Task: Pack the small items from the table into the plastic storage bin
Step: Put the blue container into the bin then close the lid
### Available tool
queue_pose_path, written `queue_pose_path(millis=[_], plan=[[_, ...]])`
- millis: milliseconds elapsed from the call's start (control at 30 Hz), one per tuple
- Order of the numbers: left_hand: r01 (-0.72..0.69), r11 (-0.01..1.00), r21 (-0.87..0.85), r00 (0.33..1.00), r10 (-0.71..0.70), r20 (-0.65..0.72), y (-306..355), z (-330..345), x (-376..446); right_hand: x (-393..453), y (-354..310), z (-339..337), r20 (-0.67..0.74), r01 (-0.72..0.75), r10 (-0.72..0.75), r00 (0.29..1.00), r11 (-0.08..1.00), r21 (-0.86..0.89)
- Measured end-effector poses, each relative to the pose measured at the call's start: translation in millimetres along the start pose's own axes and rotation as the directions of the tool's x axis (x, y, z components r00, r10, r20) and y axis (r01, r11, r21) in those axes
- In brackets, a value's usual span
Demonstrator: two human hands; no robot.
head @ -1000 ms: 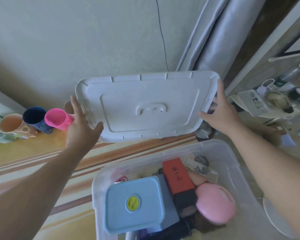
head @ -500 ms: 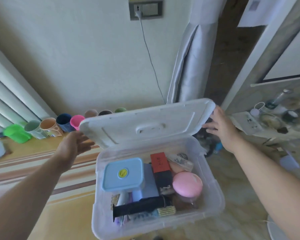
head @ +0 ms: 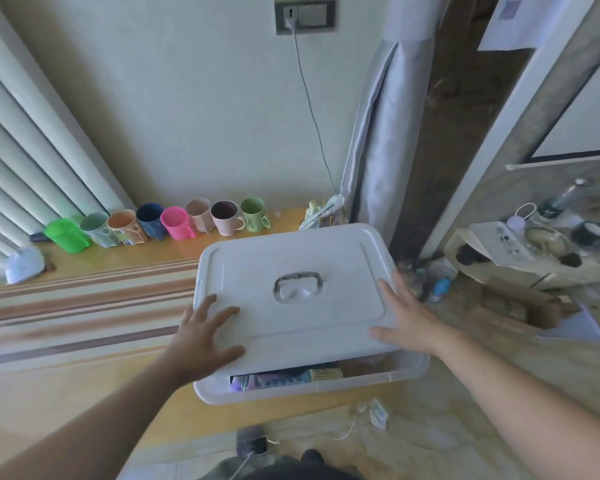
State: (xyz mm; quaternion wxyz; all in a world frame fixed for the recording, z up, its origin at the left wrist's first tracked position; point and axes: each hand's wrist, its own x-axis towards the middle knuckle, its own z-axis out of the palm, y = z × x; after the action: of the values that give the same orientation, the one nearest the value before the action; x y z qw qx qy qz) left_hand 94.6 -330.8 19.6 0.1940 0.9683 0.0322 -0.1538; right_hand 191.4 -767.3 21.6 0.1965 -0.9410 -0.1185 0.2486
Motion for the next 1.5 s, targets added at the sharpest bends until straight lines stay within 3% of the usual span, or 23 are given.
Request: queue_pose_path(millis=[133, 333, 533, 733, 833, 900, 967, 1133, 1300, 1500], plan=[[-0.004, 0.984, 0.180, 0.998, -0.007, 0.059, 6.9, 25.1, -22.5, -5.2, 8.8, 10.1, 0.002, -0.015, 0.015, 1.000, 1.000, -0.010], [-0.027, 0.971, 0.239, 0.990, -0.006, 0.137, 16.4, 36.2, -50.6, -33.1, 11.2, 22.5, -0.051, -0.002, 0.004, 0.999, 1.000, 0.029], [-0.111, 0.933, 0.344, 0.987, 0.062, 0.151, 17.9, 33.7, -51.0, -56.4, 8.2, 53.8, -0.263, -0.070, 0.083, 0.961, 0.996, 0.058], [-0.105, 0.955, 0.279, 0.981, 0.053, 0.187, 17.3, 24.0, -36.8, -49.1, -1.4, 46.0, -0.319, -0.055, 0.071, 0.945, 0.997, 0.059], [-0.030, 0.999, 0.011, 0.989, 0.028, 0.145, 10.1, 25.7, -40.5, -48.4, -0.5, 48.8, -0.317, -0.046, 0.068, 0.946, 0.996, 0.077], [0.112, 0.961, -0.252, 0.991, -0.127, -0.043, 7.8, 25.0, -34.2, -48.2, -2.2, 50.0, -0.317, -0.061, 0.079, 0.945, 0.996, 0.066], [0.256, 0.896, -0.364, 0.939, -0.320, -0.127, 5.4, 21.0, -21.3, -47.9, -5.6, 49.7, -0.311, -0.081, 0.086, 0.946, 0.996, 0.031], [0.322, 0.914, -0.247, 0.941, -0.337, -0.019, -2.7, 10.6, -4.0, -42.6, -20.6, 51.1, -0.270, -0.088, 0.088, 0.959, 0.996, 0.013], [0.360, 0.890, -0.279, 0.922, -0.386, -0.042, -39.4, -7.9, -5.4, -18.1, -52.7, 65.4, -0.244, -0.054, 0.053, 0.968, 0.999, 0.001], [0.405, 0.900, -0.160, 0.906, -0.418, -0.060, -56.5, -16.7, 0.1, 19.9, -83.3, 60.7, -0.244, -0.009, 0.004, 0.970, 1.000, -0.018]])
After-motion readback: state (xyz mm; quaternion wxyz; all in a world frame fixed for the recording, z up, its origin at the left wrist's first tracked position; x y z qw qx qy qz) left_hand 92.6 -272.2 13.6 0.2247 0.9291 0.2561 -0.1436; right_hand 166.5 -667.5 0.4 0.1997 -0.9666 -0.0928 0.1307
